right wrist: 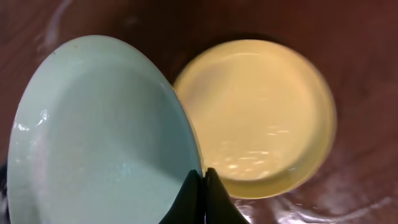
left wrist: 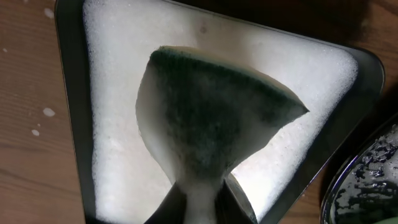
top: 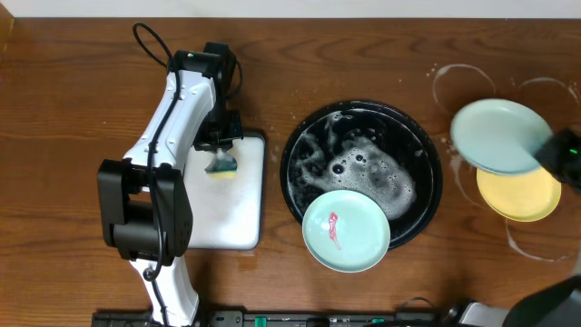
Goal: Clean dirty plates on tray and stack at the side
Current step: 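Carry the pale green plate right and set it on the yellow plate, then grasp the last pale green plate in the tray with the right gripper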
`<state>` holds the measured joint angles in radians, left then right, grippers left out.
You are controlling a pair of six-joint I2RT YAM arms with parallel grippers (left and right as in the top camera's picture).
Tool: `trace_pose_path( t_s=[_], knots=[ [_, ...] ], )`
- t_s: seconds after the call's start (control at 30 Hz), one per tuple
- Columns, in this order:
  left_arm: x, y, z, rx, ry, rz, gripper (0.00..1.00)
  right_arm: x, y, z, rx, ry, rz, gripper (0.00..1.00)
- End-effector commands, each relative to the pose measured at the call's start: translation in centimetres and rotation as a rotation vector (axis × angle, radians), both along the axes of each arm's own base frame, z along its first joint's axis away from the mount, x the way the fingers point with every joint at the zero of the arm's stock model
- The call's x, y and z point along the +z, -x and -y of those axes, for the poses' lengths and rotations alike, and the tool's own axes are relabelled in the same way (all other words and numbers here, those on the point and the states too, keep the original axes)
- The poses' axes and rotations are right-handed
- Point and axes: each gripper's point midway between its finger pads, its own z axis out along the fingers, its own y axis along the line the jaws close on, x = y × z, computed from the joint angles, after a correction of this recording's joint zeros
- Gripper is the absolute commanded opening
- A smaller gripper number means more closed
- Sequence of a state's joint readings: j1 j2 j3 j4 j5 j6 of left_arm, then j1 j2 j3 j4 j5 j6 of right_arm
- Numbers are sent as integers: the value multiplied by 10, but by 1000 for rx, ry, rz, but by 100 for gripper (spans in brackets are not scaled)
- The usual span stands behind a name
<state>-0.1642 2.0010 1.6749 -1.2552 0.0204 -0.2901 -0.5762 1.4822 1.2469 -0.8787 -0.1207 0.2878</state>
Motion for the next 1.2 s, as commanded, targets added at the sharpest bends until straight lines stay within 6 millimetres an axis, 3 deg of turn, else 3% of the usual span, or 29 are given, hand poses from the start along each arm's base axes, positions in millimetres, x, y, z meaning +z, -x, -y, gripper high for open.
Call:
trace_pose_path(
  t_s=[0.0, 0.13, 0.3, 0.33, 0.37, 0.4, 0.43, 0.53, 0.63, 0.73, 0.83, 0.93, 1.0, 1.17],
  knots=[
    [-3, 2, -3, -4, -6, -14, 10, -30, 25, 25, -140, -117, -40, 1],
    [-3, 2, -3, -4, -6, -14, 10, -60, 57, 42, -270, -165, -111, 1],
    [-3, 2, -3, -4, -7, -18, 10, -92, 102, 62, -452, -105, -222, 1],
    [-3, 2, -3, -4, -7, -18, 9, -94, 104, 62, -457, -109, -223, 4],
    [-3, 3, -4, -4, -7, -19, 9, -94, 103, 62, -455, -119, -212, 20],
    [-3, 3, -4, -4, -7, -21, 10, -92, 95, 60, -426, -133, -180, 28],
    [-3, 3, -4, -4, -7, -22, 9, -87, 84, 55, -373, -155, -133, 31],
    [-3, 3, -4, -4, -7, -21, 9, -60, 45, 30, -190, -215, 48, 42],
    [-3, 3, -4, -4, -7, -22, 9, -28, 21, -1, -32, -213, 164, 44],
    [-3, 4, -4, -4, -8, -23, 9, -2, 7, -42, 121, -191, 218, 45],
    [-3, 4, -4, -4, -8, -25, 9, 8, 5, -90, 275, -190, 203, 42],
    [-3, 4, -4, -4, -8, -25, 9, 5, 13, -146, 454, -227, 134, 36],
    [-3, 4, -4, -4, -8, -25, 9, -12, 28, -194, 608, -234, 18, 36],
    [-3, 4, -4, -4, -8, -25, 9, -53, 62, -251, 809, -198, -176, 41]
  ],
)
